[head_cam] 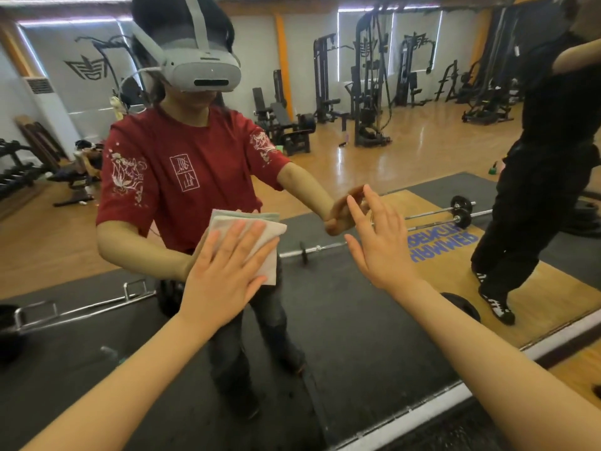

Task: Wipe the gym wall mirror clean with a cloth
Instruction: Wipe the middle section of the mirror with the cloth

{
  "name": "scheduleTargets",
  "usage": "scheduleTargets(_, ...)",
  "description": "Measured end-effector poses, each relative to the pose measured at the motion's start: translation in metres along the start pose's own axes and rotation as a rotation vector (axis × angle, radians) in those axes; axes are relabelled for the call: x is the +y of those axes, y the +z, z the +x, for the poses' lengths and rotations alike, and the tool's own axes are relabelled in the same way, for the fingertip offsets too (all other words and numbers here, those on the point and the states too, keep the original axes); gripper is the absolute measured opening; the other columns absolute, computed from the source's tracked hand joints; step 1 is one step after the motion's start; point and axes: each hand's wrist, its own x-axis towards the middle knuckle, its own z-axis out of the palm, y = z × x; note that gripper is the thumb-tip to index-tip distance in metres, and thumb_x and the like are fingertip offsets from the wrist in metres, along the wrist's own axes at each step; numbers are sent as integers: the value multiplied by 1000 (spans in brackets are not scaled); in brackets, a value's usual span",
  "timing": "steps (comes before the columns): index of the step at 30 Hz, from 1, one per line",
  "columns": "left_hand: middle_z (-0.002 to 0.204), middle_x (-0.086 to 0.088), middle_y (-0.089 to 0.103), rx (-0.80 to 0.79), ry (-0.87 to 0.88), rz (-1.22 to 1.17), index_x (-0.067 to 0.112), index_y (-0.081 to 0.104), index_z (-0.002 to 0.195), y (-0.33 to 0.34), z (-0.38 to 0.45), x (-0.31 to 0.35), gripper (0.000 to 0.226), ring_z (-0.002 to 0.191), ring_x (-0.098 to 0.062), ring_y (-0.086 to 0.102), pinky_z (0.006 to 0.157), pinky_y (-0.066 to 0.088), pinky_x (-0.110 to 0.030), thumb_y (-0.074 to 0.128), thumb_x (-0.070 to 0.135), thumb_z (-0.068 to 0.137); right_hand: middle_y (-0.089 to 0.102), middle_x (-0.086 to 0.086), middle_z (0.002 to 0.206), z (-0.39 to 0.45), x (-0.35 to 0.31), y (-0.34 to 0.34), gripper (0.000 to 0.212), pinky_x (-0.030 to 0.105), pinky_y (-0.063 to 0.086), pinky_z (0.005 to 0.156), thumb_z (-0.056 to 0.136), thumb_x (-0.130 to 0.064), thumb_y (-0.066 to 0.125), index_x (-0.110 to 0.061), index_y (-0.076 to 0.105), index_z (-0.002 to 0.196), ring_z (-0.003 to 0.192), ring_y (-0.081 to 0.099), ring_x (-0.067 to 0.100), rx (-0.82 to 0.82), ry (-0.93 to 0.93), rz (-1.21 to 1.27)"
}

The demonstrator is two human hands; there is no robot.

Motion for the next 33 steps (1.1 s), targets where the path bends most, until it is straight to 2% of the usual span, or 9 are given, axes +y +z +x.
scheduleTargets(4, 165, -9, -6, -28, 12, -61, 26, 17, 156, 11, 9, 34, 80, 151, -32, -9, 120, -9, -52, 53, 50, 89, 29, 19, 155, 1, 0, 7, 58, 51, 31, 106, 94, -35, 48, -14, 39, 148, 136, 31, 35, 24, 12, 6)
scheduleTargets(8, 164, -5, 4, -120, 135, -128, 25, 23, 156, 20, 20, 85, 85, 151, -31, -10, 119, -14, -51, 65, 47, 85, 31, 23, 153, 1, 3, 7, 56, 48, 29, 105, 93, -27, 49, -10, 41, 147, 135, 32, 35, 44, -22, 6)
scheduleTargets(12, 164, -8, -4, -113, 235, -89, 22, 19, 157, 20, 23, 70, 83, 150, -30, -14, 119, -16, -49, 60, 45, 88, 32, 22, 153, 2, 7, 5, 55, 49, 30, 104, 94, -25, 48, -11, 42, 147, 135, 32, 34, 37, -49, -2)
scheduleTargets(15, 165, -7, -3, -13, 32, -36, 23, 16, 157, 0, 47, 24, 77, 150, -31, -13, 121, -9, -49, 43, 47, 90, 34, 21, 153, 2, 8, 2, 55, 50, 32, 105, 94, -25, 48, -12, 42, 147, 136, 32, 33, 35, -48, 9)
scheduleTargets(18, 164, -9, -4, -13, -150, -60, 23, 9, 158, -21, 72, -11, 75, 150, -33, -6, 119, -6, -50, 31, 53, 93, 34, 21, 153, 2, 8, 2, 56, 51, 33, 105, 92, -24, 50, -13, 41, 147, 136, 31, 33, 47, -50, 30)
scheduleTargets(21, 164, -10, -10, -13, -144, -63, 23, 7, 158, -13, 47, -13, 76, 151, -33, -4, 120, -4, -51, 37, 53, 95, 35, 21, 153, 2, 7, 3, 56, 51, 32, 106, 92, -24, 51, -13, 41, 146, 136, 32, 33, 54, -56, 32)
scheduleTargets(27, 165, -9, -1, -49, -27, -16, 26, 11, 158, 22, -73, 7, 83, 152, -33, -1, 121, 1, -52, 52, 51, 90, 32, 20, 153, 1, 6, 10, 57, 52, 31, 107, 92, -23, 55, -13, 42, 147, 136, 30, 33, 79, -45, 32)
scheduleTargets(30, 165, -10, -4, -44, -62, -9, 28, 10, 158, 24, -64, 22, 79, 151, -34, -4, 120, -1, -54, 44, 53, 90, 31, 21, 153, 1, 3, 14, 58, 51, 30, 106, 92, -24, 55, -12, 40, 148, 136, 30, 34, 79, -26, 39)
scheduleTargets(33, 164, -9, 1, -80, -12, -44, 31, 12, 157, 23, -35, 51, 76, 151, -32, -8, 120, -6, -53, 41, 50, 89, 31, 22, 154, 0, 0, 16, 59, 50, 30, 106, 93, -26, 53, -12, 38, 149, 137, 30, 36, 71, 1, 48)
